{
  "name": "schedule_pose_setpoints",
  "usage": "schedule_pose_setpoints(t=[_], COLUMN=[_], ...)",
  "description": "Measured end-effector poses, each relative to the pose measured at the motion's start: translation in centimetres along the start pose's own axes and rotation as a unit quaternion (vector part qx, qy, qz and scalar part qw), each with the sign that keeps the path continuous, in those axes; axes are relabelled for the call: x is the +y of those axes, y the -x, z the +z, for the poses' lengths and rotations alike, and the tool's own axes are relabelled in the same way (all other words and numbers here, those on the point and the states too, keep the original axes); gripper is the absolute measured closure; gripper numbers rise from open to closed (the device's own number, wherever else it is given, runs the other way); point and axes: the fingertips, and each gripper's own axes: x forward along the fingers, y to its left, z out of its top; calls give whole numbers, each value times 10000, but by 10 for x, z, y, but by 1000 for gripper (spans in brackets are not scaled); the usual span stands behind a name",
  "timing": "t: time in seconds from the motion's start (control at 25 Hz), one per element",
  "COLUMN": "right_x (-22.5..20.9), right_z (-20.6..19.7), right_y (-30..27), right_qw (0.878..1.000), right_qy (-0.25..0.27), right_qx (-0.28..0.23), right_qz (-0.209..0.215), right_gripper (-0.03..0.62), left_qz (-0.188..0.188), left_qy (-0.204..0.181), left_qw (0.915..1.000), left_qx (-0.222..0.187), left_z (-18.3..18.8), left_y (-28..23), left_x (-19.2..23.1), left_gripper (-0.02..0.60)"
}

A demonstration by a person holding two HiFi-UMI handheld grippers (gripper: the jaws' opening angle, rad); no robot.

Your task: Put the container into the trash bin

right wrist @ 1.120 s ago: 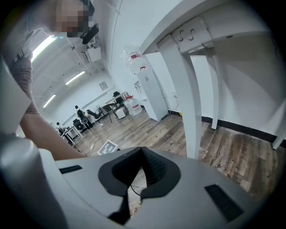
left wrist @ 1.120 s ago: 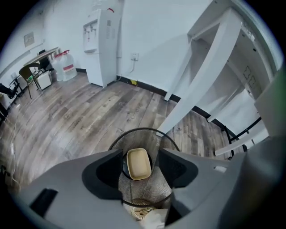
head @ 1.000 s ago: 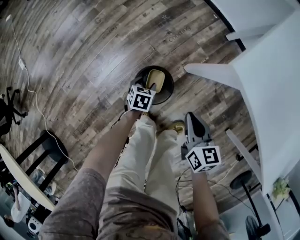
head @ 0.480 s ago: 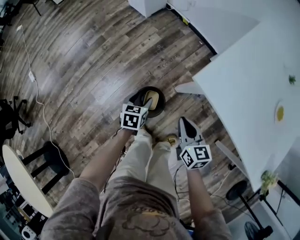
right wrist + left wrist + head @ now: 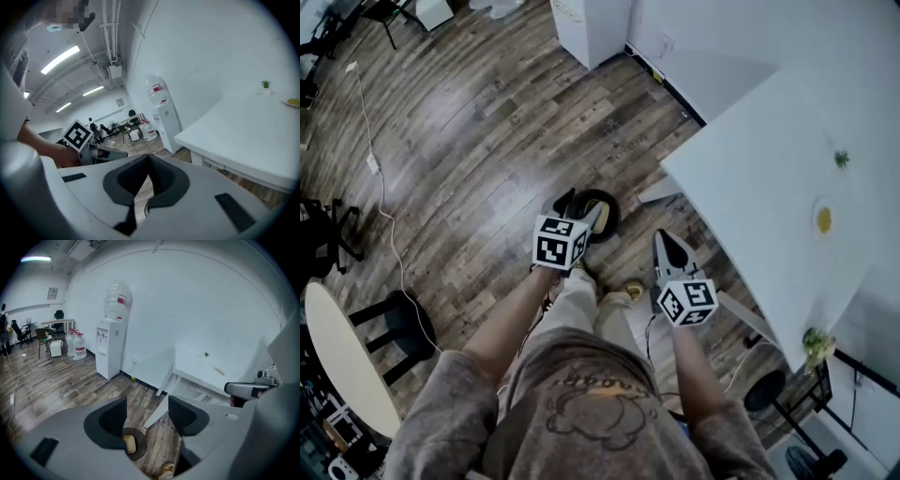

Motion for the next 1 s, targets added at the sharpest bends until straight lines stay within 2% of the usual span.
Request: schedule_pose_setpoints(t=[0.4, 0.68, 1.0], right_x=[26, 41, 49], right_z=[72, 103, 129], right_y=[66, 97, 137], right_qw=[9987, 9966, 9930], right_qy=[198, 483, 603], right_qx=[-465, -662, -1012], right_qz=[-72, -15, -82], right_gripper=[592, 592, 592], left_qz=[-564, -998, -1403], left_qy=[-510, -803, -1022], left_qw=[9953, 9856, 9731], left_qx=[-605, -1106, -1513], left_z=[72, 116, 138], left_y=[85, 133, 184], left_x=[-73, -122, -162], left_gripper=[322, 322, 322])
